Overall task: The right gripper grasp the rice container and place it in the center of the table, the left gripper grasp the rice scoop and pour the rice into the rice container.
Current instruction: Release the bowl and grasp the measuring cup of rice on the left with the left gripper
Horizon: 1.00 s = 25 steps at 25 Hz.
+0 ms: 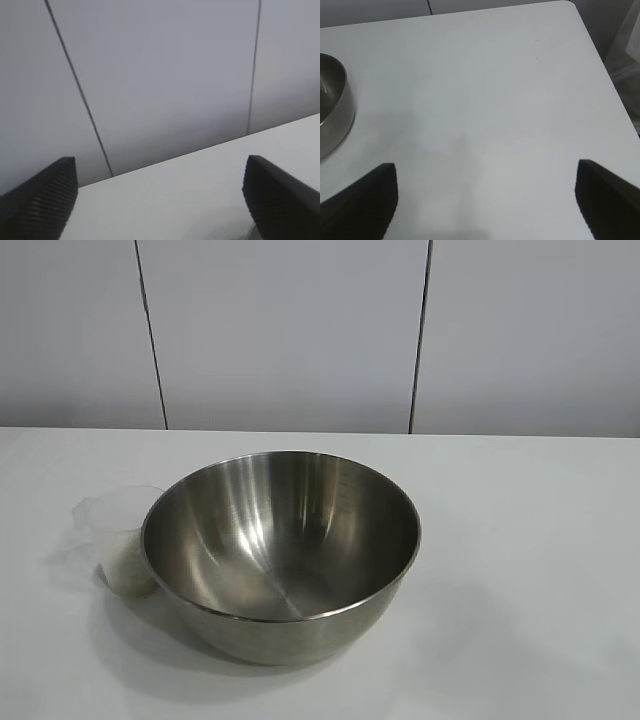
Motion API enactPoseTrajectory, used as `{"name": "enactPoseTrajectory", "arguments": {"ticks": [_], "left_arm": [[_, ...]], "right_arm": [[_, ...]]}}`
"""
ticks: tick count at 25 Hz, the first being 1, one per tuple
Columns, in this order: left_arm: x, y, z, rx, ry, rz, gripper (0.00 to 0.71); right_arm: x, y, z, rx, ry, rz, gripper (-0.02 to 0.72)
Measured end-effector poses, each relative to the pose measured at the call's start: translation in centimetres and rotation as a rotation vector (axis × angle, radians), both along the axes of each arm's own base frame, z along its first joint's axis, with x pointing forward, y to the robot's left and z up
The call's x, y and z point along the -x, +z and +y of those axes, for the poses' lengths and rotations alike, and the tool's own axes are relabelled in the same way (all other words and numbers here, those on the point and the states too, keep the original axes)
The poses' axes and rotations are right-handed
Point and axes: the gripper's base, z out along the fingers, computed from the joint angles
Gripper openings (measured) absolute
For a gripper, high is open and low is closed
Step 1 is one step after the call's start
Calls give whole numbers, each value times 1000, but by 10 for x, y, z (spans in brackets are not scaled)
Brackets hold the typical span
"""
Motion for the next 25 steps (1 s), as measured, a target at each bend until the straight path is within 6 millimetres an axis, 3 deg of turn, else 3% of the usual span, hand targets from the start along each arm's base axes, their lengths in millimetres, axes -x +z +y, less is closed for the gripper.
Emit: {"name": "enactPoseTrajectory", "arguments": {"ticks": [4, 11, 18, 25], "left_arm": [[23, -58, 17, -47, 86, -20, 627], [43, -111, 32, -73, 167, -118, 625], [41, -178, 30, -101, 161, 207, 598], [21, -212, 21, -143, 145, 317, 545]], "right_arm": [[0, 0, 0, 0, 0, 0, 660], [0, 0, 0, 0, 0, -1, 660], [0, 0, 0, 0, 0, -3, 660], [0, 0, 0, 0, 0, -3, 660]]}}
